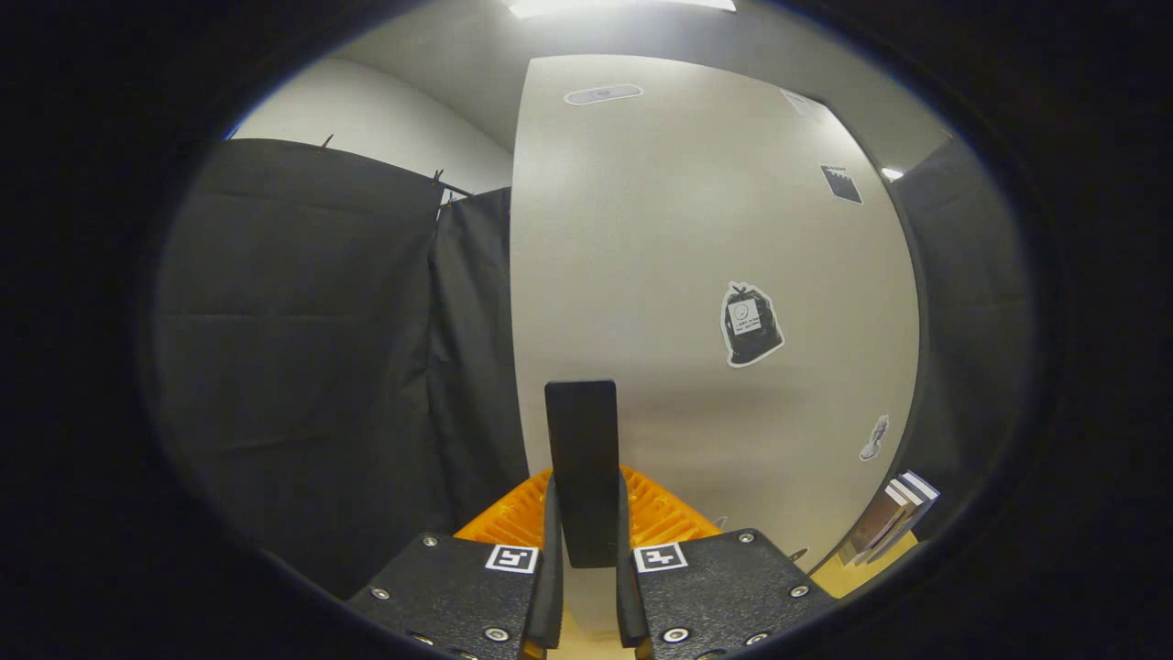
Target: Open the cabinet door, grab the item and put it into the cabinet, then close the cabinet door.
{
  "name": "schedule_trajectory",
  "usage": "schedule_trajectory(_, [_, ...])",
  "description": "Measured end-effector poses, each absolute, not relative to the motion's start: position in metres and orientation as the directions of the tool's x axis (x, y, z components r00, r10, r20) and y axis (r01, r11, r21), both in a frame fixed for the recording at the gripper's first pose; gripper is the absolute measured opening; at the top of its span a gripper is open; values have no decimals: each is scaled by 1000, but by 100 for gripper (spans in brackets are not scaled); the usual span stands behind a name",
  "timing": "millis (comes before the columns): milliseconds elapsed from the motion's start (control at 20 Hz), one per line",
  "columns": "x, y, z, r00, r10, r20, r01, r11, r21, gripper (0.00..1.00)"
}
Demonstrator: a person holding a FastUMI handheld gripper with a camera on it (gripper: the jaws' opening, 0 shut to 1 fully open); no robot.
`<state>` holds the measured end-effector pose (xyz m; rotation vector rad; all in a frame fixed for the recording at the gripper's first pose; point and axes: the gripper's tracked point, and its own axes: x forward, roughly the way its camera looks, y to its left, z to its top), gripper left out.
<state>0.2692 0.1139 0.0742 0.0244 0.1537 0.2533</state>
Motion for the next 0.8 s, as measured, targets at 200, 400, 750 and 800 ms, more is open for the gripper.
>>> schedule_trajectory(200, [253, 107, 78, 947, 283, -155, -279, 959, 47, 24])
schedule_trajectory(400, [241, 99, 80, 940, 300, -159, -296, 954, 48, 24])
schedule_trajectory(750, [218, 81, 85, 946, 287, -150, -284, 958, 40, 24])
schedule_trajectory(800, [216, 77, 86, 948, 281, -149, -278, 960, 40, 23])
